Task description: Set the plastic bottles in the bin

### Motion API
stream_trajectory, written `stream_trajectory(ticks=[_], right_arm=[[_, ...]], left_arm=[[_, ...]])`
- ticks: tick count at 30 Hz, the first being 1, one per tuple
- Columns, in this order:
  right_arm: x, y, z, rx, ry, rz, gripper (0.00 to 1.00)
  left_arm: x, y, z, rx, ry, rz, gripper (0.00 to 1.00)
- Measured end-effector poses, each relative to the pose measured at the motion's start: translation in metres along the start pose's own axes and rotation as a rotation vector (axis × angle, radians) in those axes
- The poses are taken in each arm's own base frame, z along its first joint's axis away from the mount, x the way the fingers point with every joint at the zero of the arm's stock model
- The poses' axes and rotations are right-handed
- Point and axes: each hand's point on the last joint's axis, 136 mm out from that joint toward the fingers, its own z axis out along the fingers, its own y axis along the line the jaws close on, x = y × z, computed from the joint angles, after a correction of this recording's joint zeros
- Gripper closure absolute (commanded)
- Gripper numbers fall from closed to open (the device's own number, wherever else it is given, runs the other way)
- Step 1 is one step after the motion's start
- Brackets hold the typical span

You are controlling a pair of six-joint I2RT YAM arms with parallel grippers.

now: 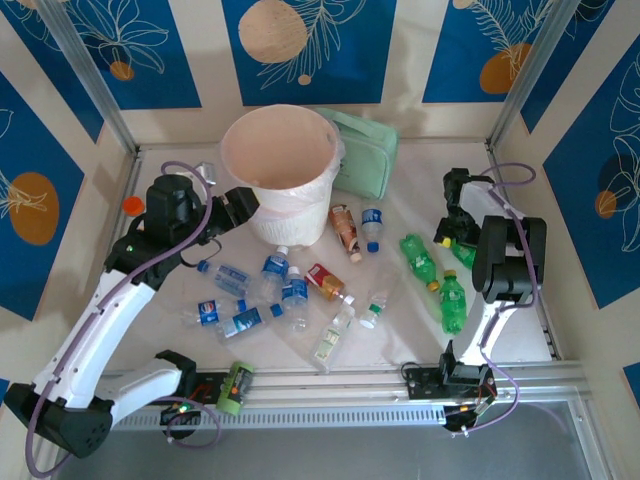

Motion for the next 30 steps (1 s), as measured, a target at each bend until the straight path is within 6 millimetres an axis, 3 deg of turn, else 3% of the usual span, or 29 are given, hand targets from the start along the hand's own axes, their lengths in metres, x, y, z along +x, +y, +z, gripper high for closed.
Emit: stream_trajectory(ticks=[5, 10, 22, 30], right_arm=[[-0.002, -0.016, 0.021, 0.005, 0.074, 0.062, 0.0], [0.001, -0.021, 0.033, -0.032, 0.132, 0.117, 0.1], [0.0, -0.014, 0.042, -0.111, 0.158, 0.18, 0.33], [0.002, -0.014, 0.039, -0.135, 0.16, 0.197, 0.36]], left_arm=[[0.002, 0.0, 0.002, 0.005, 0.014, -0.012, 0.33], [0.003, 0.0, 0.004, 0.004, 0.022, -0.021, 0.33], [0.003, 0.0, 0.004, 0.003, 0.022, -0.021, 0.33], [0.003, 0.0, 0.004, 0.003, 0.022, -0.021, 0.33]])
